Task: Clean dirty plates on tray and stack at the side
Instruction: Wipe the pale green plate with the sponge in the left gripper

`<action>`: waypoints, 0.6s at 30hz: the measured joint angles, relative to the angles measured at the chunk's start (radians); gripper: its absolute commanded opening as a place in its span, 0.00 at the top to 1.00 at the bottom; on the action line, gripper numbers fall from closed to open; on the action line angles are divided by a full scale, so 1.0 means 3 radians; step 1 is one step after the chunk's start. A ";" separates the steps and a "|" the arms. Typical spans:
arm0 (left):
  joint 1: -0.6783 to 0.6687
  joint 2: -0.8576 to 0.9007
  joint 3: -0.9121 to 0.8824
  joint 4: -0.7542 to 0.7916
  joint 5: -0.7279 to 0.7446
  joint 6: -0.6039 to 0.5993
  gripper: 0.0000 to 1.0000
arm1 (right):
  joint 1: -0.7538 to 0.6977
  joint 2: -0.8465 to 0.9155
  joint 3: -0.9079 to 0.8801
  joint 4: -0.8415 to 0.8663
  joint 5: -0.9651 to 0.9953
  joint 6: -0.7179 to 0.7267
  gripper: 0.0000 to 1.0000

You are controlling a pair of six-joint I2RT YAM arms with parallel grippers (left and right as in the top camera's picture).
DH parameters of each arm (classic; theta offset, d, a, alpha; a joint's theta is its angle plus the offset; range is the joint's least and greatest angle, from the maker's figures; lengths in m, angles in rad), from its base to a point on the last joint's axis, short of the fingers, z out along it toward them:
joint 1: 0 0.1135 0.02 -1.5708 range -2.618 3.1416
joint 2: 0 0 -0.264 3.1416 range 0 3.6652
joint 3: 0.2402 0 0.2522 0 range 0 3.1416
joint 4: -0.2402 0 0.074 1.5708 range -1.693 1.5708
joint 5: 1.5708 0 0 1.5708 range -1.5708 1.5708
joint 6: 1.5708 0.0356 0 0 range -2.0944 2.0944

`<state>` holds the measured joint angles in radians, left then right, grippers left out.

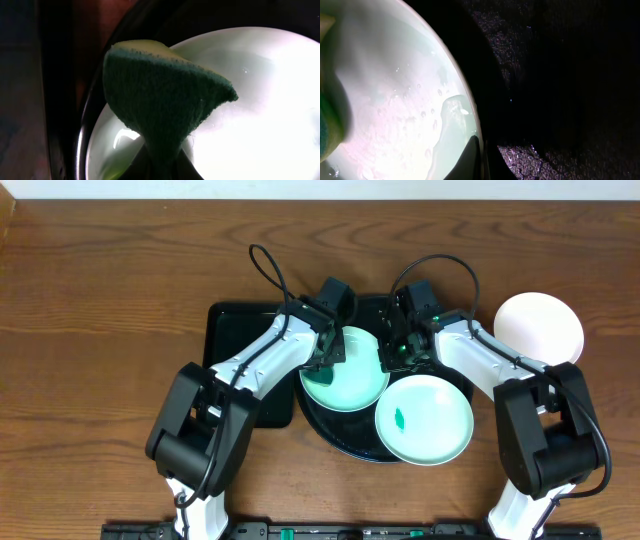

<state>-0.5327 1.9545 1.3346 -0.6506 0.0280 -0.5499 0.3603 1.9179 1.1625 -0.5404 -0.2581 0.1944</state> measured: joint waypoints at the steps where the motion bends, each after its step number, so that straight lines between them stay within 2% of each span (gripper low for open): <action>1: -0.0001 0.0003 0.0000 0.0001 -0.0005 0.0000 0.93 | 0.0000 0.0000 0.0000 0.0000 0.0000 0.0000 0.99; 4: -0.0020 0.0028 0.0000 0.0009 -0.0024 0.0000 0.92 | 0.0000 0.0000 0.0000 0.0000 0.0000 0.0000 0.99; 8: -0.0055 0.0088 0.0003 0.0024 -0.0055 0.0011 0.75 | 0.0000 0.0000 0.0000 0.0000 0.0000 0.0000 0.99; 18: -0.0057 0.0132 0.0008 -0.0029 -0.0066 -0.0001 0.74 | 0.0001 0.0000 0.0000 0.0006 -0.0004 0.0000 0.99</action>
<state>-0.5499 1.9942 1.3369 -0.6594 0.0082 -0.5503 0.3607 1.9179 1.1625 -0.5385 -0.2592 0.1944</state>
